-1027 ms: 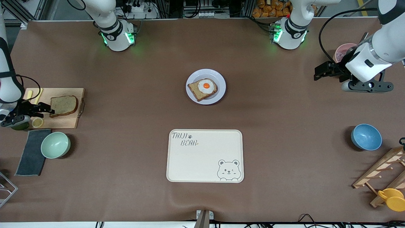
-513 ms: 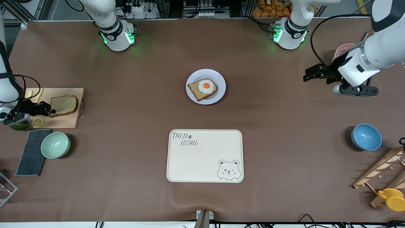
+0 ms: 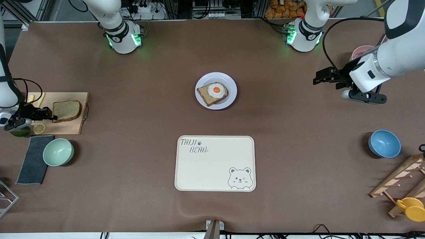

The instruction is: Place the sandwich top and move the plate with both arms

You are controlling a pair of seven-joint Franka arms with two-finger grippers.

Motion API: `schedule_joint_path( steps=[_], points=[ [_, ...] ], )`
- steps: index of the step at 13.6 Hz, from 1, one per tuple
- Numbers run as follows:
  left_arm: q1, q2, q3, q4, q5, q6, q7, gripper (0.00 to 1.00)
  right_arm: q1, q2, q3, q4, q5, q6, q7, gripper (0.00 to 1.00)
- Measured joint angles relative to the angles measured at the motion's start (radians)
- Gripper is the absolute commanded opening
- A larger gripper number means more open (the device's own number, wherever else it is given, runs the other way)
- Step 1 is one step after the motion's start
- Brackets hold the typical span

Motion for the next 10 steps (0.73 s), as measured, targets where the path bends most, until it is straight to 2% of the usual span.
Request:
schedule_joint_path(
  steps=[2,4,6,10],
  points=[
    [0.054,0.002,0.001,-0.041,-0.086,0.0,0.095,1.0,0.001,0.001,0.004,0.021,0.002,-0.02,0.011,0.0],
    [0.104,0.005,0.003,-0.098,-0.169,-0.001,0.202,1.0,0.008,0.001,0.009,0.076,0.003,-0.108,0.058,0.0],
    [0.138,0.01,0.003,-0.176,-0.254,-0.001,0.309,1.0,0.024,0.0,0.015,0.14,0.003,-0.211,0.119,0.0],
    [0.188,0.065,0.004,-0.337,-0.453,0.0,0.527,1.0,0.076,-0.014,0.026,0.173,0.018,-0.288,0.183,0.0]
  ],
)
